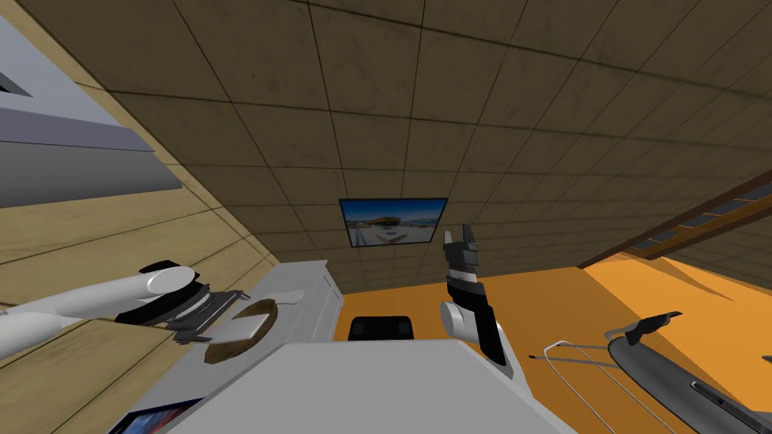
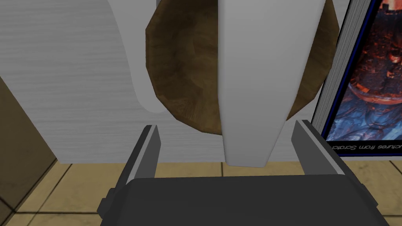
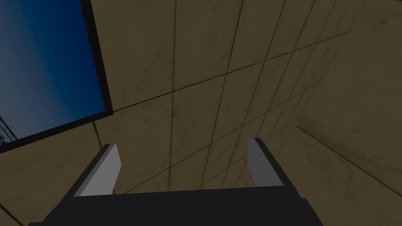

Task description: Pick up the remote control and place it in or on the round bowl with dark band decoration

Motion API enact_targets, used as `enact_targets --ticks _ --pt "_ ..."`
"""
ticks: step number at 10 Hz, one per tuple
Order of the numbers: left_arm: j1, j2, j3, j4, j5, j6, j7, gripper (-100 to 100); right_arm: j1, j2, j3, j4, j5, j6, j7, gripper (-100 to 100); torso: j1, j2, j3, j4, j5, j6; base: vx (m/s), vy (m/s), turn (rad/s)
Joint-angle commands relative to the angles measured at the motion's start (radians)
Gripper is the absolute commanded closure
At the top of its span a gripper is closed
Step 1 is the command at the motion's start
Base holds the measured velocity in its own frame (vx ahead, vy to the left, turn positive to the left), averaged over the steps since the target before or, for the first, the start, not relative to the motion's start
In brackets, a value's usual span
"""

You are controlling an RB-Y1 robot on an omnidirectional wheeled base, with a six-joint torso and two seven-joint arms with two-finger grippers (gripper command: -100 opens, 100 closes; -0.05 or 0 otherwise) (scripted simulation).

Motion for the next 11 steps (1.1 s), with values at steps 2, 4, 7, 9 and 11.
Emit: enact_targets --ticks 2,4,7,9,11 --pt "-0.087 -0.041 0.021 0.082 -0.082 0.021 0.010 -100 0.000 0.000 0.000 0.000 0.000 0.000 0.000 0 0.002 0.003 0.002 0.001 0.001 -0.001 -0.122 0.077 -0.046" --pt "-0.145 -0.091 0.066 0.123 -0.144 0.059 0.016 -100 0.000 0.000 0.000 0.000 0.000 0.000 0.000 0 -0.002 -0.002 0.000 0.000 0.000 -0.001 -0.082 0.046 -0.069" --pt "-0.245 -0.113 0.066 0.198 -0.228 0.059 0.016 -100 0.000 0.000 0.000 0.000 0.000 0.000 0.000 0 -0.001 0.001 0.001 0.001 0.000 -0.001 -0.082 0.046 -0.027" --pt "-0.302 -0.160 0.110 0.246 -0.287 0.097 0.023 -100 0.000 0.000 0.000 0.000 0.000 0.000 0.000 0 -0.005 -0.005 -0.003 -0.001 -0.001 -0.001 -0.057 0.031 -0.076" --pt "-0.344 -0.184 0.110 0.283 -0.347 0.097 0.023 -100 0.000 0.000 0.000 0.000 0.000 0.000 0.000 0 0.002 0.002 0.002 0.001 0.001 -0.001 -0.108 0.073 -0.057"
